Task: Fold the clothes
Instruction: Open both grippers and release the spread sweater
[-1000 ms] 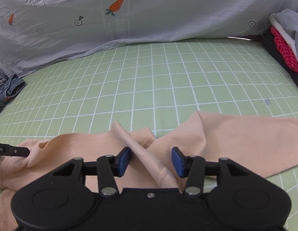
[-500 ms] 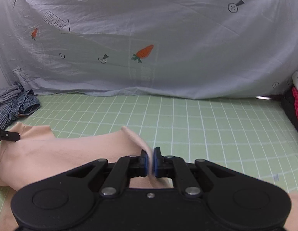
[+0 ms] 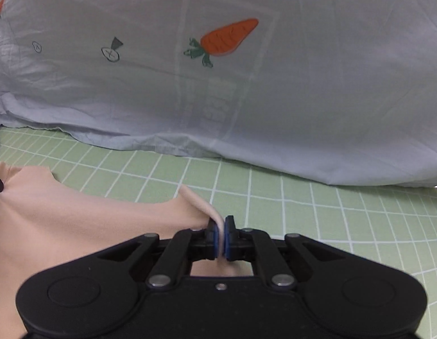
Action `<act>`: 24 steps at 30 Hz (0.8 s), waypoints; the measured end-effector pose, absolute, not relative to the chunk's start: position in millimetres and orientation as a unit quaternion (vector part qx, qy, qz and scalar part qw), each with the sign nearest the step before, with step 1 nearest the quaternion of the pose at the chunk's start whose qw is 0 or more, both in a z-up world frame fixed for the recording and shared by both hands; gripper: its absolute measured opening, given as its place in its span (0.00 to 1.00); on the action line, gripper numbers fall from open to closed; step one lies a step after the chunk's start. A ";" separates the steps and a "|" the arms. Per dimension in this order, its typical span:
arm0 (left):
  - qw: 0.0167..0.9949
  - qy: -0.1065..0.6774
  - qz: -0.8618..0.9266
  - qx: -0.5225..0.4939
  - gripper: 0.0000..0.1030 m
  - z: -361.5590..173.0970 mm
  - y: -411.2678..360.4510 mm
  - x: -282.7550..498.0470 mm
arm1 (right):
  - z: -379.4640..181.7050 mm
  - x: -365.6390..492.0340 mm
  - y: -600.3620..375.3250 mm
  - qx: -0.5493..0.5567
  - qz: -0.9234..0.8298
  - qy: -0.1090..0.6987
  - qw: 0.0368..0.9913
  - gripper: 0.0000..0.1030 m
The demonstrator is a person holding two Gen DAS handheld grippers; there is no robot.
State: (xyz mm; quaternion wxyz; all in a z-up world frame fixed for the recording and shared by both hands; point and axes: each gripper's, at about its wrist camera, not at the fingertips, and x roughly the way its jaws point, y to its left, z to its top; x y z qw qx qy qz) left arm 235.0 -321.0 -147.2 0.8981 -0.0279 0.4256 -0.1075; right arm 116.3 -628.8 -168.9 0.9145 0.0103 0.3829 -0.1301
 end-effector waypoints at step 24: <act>0.880 0.466 -0.015 -0.091 0.81 -102.2 -181.5 -3.8 | -166.0 -127.3 -501.8 0.081 -0.109 0.476 0.869 0.95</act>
